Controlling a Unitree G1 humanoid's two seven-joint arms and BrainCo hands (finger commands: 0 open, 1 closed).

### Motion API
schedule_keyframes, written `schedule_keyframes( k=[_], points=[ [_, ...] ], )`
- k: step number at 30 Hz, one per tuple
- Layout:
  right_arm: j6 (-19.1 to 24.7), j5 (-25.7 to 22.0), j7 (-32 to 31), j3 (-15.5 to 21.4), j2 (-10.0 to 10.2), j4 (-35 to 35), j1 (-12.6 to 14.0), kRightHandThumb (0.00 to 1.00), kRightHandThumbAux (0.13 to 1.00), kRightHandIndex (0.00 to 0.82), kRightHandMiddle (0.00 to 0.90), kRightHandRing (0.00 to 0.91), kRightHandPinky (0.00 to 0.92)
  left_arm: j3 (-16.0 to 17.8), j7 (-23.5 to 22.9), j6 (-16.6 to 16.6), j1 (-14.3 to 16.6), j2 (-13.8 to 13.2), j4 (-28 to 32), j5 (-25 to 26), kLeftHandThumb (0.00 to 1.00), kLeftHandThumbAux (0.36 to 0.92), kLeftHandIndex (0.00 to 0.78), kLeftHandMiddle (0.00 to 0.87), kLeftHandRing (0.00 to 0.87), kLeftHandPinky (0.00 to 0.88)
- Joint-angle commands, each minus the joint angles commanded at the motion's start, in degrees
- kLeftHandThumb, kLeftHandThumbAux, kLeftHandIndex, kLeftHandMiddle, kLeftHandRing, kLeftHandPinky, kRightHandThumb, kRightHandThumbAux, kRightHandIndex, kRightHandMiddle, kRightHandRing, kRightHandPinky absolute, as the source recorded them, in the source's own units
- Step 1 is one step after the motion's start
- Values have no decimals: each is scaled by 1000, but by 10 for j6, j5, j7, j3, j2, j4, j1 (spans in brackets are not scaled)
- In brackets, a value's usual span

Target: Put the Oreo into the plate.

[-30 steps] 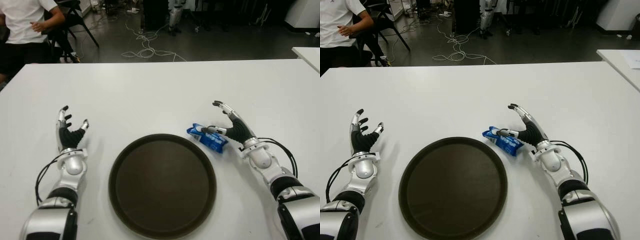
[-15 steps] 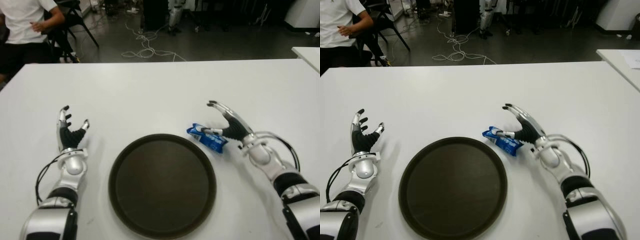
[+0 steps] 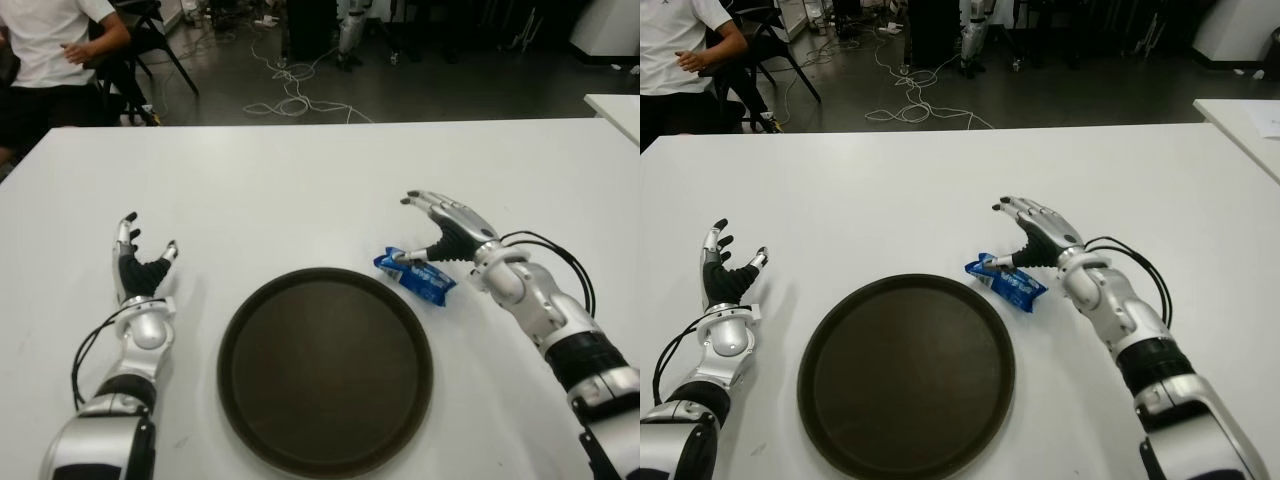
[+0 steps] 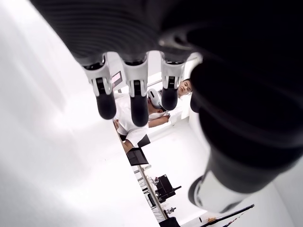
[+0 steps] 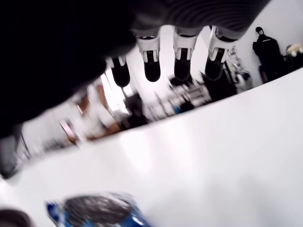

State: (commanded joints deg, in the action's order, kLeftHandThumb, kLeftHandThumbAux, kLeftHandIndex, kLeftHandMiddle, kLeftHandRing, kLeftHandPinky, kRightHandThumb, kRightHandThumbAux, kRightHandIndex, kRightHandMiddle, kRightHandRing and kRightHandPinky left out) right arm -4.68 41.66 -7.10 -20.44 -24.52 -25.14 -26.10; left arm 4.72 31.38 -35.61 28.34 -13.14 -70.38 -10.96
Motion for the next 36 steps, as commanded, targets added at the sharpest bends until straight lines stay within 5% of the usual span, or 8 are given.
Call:
schedule_keyframes(
  k=[5, 12, 27, 36],
  points=[
    [87, 28, -73, -16, -1, 76, 5, 43, 553, 0, 0, 7, 68, -1, 1, -4, -1, 0, 1, -1, 0, 797, 94, 97, 123, 156],
    [155, 57, -137, -37, -5, 124, 3, 63, 570, 0, 0, 5, 83, -1, 3, -7, -1, 2, 2, 0, 0, 816, 107, 113, 136, 164],
    [201, 103, -173, -64, -9, 152, 1, 54, 578, 2, 27, 50, 108, 0, 1, -4, 0, 4, 2, 2, 20, 805, 101, 108, 136, 172],
    [230, 128, -205, -72, -18, 190, 13, 29, 577, 26, 43, 106, 220, 3, -12, -7, -1, 4, 3, 9, 45, 814, 96, 90, 107, 131]
  ],
)
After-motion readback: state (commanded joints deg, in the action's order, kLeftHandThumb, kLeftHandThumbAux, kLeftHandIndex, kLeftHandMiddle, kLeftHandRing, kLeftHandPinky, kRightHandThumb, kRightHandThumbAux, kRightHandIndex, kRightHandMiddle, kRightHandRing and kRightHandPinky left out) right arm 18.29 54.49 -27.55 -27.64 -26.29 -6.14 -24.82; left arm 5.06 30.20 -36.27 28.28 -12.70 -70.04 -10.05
